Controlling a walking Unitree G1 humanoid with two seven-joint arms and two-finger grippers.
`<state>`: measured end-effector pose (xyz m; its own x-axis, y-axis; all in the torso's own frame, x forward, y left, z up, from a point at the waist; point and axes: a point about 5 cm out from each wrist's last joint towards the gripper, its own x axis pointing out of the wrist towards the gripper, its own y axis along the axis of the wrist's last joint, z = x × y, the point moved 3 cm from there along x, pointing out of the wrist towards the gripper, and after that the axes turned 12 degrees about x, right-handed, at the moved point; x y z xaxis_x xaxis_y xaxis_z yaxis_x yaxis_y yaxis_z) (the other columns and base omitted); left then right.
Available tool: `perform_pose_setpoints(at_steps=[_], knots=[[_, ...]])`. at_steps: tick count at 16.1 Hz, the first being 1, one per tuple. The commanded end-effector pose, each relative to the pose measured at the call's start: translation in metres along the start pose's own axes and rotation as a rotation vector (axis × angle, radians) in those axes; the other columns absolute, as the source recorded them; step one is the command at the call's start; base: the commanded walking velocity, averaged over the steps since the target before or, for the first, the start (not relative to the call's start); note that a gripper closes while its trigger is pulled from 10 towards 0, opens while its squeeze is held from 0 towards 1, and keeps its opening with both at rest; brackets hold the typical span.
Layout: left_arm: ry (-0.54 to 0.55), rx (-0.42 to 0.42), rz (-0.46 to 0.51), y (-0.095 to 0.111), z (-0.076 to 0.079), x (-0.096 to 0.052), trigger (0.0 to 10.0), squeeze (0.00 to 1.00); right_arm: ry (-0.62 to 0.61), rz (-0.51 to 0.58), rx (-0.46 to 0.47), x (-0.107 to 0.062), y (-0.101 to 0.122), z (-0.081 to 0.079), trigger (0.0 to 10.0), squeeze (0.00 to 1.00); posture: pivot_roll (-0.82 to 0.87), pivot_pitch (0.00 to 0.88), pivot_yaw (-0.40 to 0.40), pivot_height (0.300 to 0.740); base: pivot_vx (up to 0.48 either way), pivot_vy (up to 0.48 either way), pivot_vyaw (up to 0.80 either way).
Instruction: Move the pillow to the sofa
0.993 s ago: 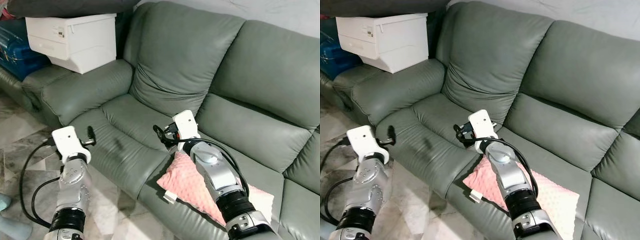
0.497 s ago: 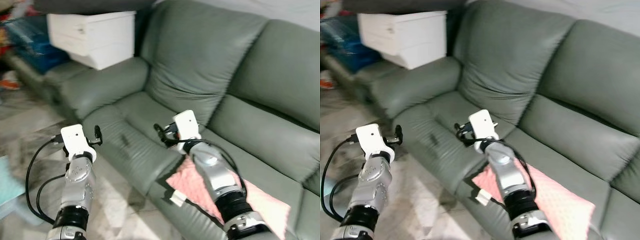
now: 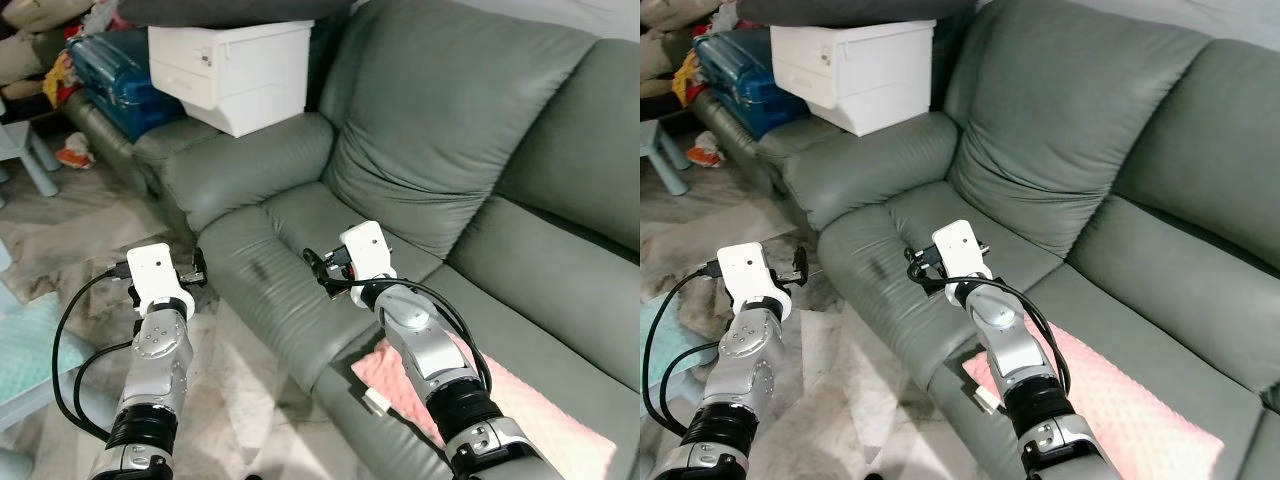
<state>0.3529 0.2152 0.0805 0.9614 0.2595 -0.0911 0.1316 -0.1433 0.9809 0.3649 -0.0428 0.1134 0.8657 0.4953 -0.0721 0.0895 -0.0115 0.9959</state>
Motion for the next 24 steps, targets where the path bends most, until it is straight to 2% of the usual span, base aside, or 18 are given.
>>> perform_pose_setpoints(at_steps=[1, 11, 13, 14, 17, 24], knots=[[-0.001, 0.014, 0.003, 0.0015, 0.0015, 0.0015, 10.0, 0.00, 0.009, 0.016, -0.011, 0.0040, 0.0057, -0.0024, 10.0, 0.00, -0.09, 0.000, 0.003, 0.740, 0.000, 0.000, 0.80], [-0.006, 0.008, -0.003, 0.0000, 0.0040, 0.0028, 10.0, 0.00, 0.016, 0.014, -0.018, 0.0048, 0.0042, -0.0040, 10.0, 0.00, -0.10, 0.000, 0.009, 0.740, 0.000, 0.000, 0.80], [-0.002, 0.002, -0.006, -0.0007, 0.0036, 0.0022, 10.0, 0.00, 0.012, 0.014, -0.011, 0.0050, 0.0042, -0.0033, 10.0, 0.00, -0.10, 0.000, 0.010, 0.740, 0.000, 0.000, 0.80], [-0.011, -0.014, -0.015, -0.0023, 0.0050, 0.0019, 10.0, 0.00, 0.006, 0.018, 0.020, 0.0051, 0.0043, -0.0020, 10.0, 0.00, -0.10, 0.000, 0.011, 0.740, 0.000, 0.000, 0.44], [-0.018, -0.037, -0.030, -0.0043, 0.0058, 0.0020, 10.0, 0.00, 0.002, 0.015, 0.020, 0.0051, 0.0041, -0.0012, 10.0, 0.00, -0.11, 0.000, 0.012, 0.740, 0.000, 0.000, 0.00], [-0.031, -0.050, -0.039, -0.0049, 0.0065, 0.0028, 10.0, 0.00, 0.010, 0.010, 0.025, 0.0056, 0.0034, -0.0028, 10.0, 0.00, -0.11, 0.000, 0.015, 0.740, 0.000, 0.480, 0.00]])
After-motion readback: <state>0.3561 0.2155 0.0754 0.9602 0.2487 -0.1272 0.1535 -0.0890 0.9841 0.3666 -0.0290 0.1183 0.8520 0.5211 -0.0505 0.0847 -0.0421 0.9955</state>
